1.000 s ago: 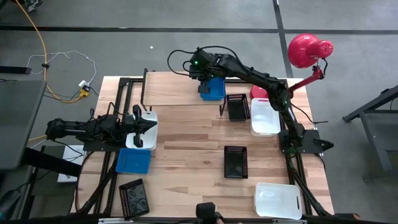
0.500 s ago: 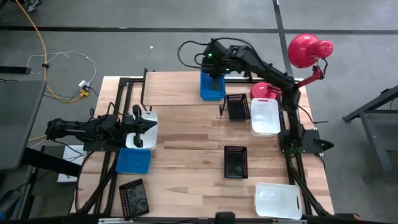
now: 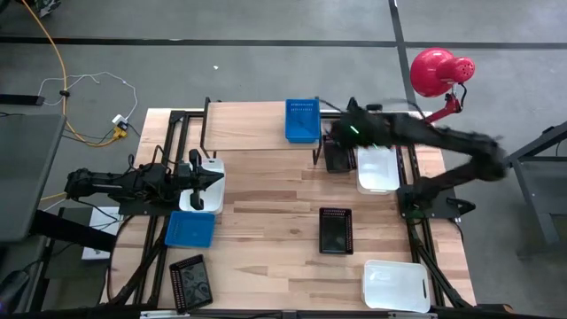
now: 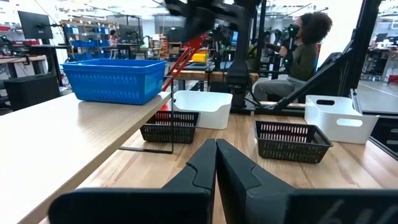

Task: Stack baskets on shelf by color
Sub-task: Stack the blue bin on the blue bin on the shelf

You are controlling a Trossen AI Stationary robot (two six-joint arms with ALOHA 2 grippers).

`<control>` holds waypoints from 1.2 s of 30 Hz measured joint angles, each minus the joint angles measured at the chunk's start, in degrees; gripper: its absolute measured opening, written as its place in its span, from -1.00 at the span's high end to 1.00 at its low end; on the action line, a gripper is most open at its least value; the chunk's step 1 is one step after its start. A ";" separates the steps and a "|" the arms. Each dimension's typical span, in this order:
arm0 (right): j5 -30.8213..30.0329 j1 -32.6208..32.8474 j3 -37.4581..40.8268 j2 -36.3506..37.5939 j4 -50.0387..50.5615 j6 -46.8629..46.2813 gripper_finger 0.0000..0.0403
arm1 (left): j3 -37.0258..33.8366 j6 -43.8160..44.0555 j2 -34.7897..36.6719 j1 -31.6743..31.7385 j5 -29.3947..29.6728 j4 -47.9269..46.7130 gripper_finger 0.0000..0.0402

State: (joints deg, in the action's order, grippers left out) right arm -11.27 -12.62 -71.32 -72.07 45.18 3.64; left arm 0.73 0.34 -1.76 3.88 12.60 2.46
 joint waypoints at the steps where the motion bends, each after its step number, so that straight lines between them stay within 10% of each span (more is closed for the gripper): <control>1: 0.55 1.86 5.01 3.72 -4.87 -1.65 1.00 | 0.00 -0.01 0.00 -0.01 0.00 -0.02 1.00; 8: 1.92 16.93 30.58 20.33 -37.00 -4.88 1.00 | -0.01 -0.01 0.00 -0.01 0.00 -0.02 1.00; 16: 1.88 26.10 42.13 22.48 -62.85 1.60 1.00 | -0.02 -0.03 0.00 -0.02 0.00 -0.02 1.00; 36: 0.74 27.25 42.39 21.07 -66.87 5.84 1.00 | 0.81 15.62 -6.54 -2.67 -4.12 14.89 0.84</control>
State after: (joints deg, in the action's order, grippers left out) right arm -10.53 14.63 -28.93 -51.01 -21.69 9.49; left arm 1.54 15.96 -8.30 1.21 8.48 17.35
